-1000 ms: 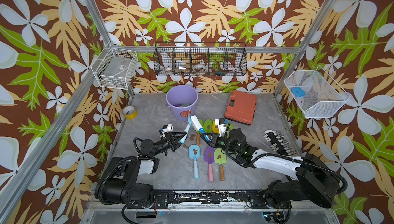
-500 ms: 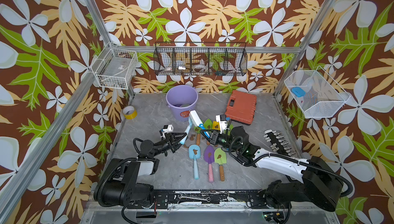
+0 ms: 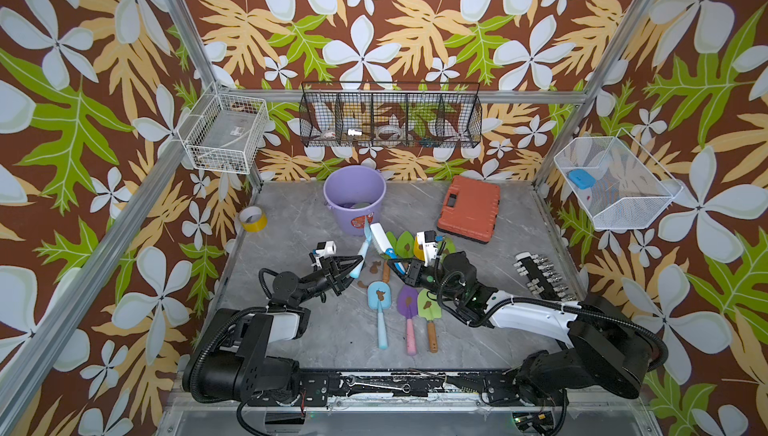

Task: Brush the soil off the hand trowel and place it into the bucket
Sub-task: Brush off the soil from the hand trowel, then place the hand trowel in the bucket.

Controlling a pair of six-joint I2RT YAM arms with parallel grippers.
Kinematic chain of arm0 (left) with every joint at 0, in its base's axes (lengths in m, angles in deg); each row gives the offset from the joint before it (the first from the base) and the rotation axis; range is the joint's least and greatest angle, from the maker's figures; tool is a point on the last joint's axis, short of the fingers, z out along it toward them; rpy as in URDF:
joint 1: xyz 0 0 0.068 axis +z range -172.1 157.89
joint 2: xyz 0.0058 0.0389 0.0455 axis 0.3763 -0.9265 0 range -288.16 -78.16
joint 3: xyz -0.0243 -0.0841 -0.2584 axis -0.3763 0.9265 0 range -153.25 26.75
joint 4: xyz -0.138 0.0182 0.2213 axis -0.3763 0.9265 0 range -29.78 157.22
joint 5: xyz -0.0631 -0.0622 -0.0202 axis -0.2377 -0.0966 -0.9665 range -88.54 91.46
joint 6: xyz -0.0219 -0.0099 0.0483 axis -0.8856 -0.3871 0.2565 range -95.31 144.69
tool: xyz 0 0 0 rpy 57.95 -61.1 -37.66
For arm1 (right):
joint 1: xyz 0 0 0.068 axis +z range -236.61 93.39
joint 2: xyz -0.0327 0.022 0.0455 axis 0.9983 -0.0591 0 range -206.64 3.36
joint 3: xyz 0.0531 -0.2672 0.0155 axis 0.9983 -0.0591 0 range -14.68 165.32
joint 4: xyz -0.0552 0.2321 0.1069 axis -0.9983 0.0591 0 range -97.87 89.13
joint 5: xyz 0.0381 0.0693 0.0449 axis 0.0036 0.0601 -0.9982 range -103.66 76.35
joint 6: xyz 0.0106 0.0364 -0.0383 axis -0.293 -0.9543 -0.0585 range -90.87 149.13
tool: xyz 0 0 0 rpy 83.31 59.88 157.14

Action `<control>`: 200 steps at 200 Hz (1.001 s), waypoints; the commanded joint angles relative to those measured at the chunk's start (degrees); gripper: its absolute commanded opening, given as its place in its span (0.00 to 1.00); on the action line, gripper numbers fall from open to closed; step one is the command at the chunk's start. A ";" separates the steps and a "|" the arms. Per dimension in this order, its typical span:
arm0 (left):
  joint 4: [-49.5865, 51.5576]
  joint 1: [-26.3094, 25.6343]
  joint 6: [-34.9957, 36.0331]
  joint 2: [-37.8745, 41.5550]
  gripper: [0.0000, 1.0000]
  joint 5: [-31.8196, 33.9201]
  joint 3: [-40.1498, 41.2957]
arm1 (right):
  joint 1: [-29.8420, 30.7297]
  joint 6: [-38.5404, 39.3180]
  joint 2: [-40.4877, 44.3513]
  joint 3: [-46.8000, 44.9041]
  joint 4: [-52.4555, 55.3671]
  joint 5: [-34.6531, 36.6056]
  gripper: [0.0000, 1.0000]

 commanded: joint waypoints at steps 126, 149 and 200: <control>90.18 -2.24 63.87 -5.76 0.00 21.61 -51.19 | -9.21 11.60 19.78 -0.44 25.89 11.07 0.00; 97.44 -2.69 68.94 -7.97 0.00 28.13 -57.00 | -9.39 12.31 19.96 0.30 26.88 11.33 0.00; 106.40 -4.51 74.76 -12.69 0.00 39.32 -65.54 | -9.43 12.74 19.54 1.18 27.24 11.20 0.00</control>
